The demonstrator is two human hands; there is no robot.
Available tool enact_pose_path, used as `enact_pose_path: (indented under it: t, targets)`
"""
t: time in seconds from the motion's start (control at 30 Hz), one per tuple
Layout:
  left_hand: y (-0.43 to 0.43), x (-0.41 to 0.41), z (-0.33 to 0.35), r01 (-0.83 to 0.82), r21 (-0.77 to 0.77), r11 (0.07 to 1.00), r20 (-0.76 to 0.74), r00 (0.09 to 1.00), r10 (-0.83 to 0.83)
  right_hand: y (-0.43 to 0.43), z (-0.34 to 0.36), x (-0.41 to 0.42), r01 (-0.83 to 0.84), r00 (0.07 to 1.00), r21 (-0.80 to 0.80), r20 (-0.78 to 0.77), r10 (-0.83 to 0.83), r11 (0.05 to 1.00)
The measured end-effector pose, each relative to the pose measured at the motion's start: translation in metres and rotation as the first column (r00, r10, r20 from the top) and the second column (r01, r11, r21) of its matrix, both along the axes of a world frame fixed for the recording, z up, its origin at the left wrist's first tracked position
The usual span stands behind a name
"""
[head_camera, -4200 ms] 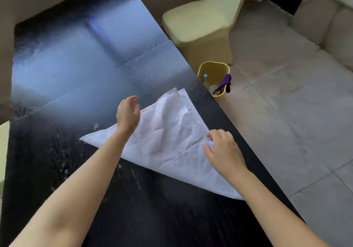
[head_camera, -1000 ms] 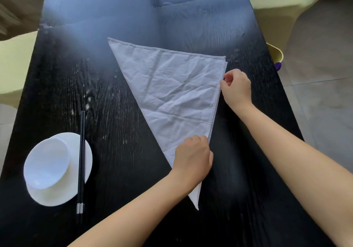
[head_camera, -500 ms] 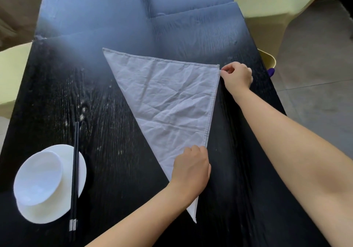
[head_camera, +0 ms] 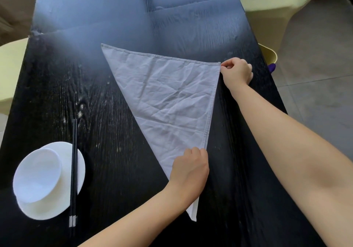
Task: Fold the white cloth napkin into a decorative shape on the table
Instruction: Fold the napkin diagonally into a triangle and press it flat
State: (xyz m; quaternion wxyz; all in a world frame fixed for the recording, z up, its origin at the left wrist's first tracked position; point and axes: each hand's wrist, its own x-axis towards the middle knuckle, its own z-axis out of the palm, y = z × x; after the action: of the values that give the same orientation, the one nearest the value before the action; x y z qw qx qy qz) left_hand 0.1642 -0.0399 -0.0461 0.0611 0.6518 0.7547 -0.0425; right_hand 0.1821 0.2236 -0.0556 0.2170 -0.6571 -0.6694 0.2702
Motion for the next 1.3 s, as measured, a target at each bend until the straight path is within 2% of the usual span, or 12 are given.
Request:
enact_pose_path:
  t: [0.2, 0.37, 0.43, 0.57, 0.8, 0.97, 1.13, 1.2, 1.23, 1.3]
  targets:
    - [-0.002, 0.001, -0.001, 0.005, 0.059, 0.998, 0.015, 1.0, -0.006, 0.002, -0.001, 0.0, 0.005, 1.0, -0.011, -0.006, -0.005, 1.0]
    - [-0.009, -0.006, -0.008, -0.043, 0.198, 0.979, 0.228, 0.974, -0.004, 0.004, 0.001, 0.002, -0.02, 1.0, -0.027, -0.006, 0.02, 0.999]
    - [-0.019, -0.011, -0.012, -0.021, 0.252, 0.967, 0.29, 0.956, -0.055, 0.002, -0.002, 0.004, -0.054, 0.998, -0.004, 0.01, 0.055, 0.999]
    - [-0.048, -0.014, -0.025, 0.098, 0.318, 0.943, 0.254, 0.949, -0.185, -0.003, -0.009, 0.004, -0.114, 0.989, 0.086, 0.104, 0.105, 0.99]
    - [-0.083, -0.004, -0.034, 0.231, 0.058, 0.971, 0.088, 0.968, -0.236, -0.004, -0.012, 0.002, -0.113, 0.982, 0.136, 0.167, 0.09, 0.984]
    - [-0.114, 0.006, -0.033, 0.266, 0.046, 0.963, 0.119, 0.956, -0.269, -0.006, -0.012, 0.001, -0.119, 0.976, 0.149, 0.2, 0.088, 0.982]
    - [-0.126, 0.01, -0.028, 0.267, 0.038, 0.963, 0.143, 0.952, -0.269, -0.01, 0.003, -0.003, -0.108, 0.972, 0.058, 0.215, 0.093, 0.992]
    - [-0.122, 0.01, -0.019, 0.23, 0.087, 0.969, 0.213, 0.946, -0.243, -0.028, 0.009, -0.006, -0.183, 0.957, 0.104, 0.248, 0.152, 0.978]
    - [-0.116, 0.007, -0.013, 0.175, 0.146, 0.974, 0.277, 0.938, -0.21, -0.041, 0.007, -0.008, -0.289, 0.935, 0.152, 0.259, 0.244, 0.945]
    - [-0.09, -0.006, -0.006, -0.018, 0.274, 0.962, 0.361, 0.929, -0.085, -0.073, -0.001, -0.012, -0.554, 0.83, 0.22, 0.225, 0.51, 0.803]
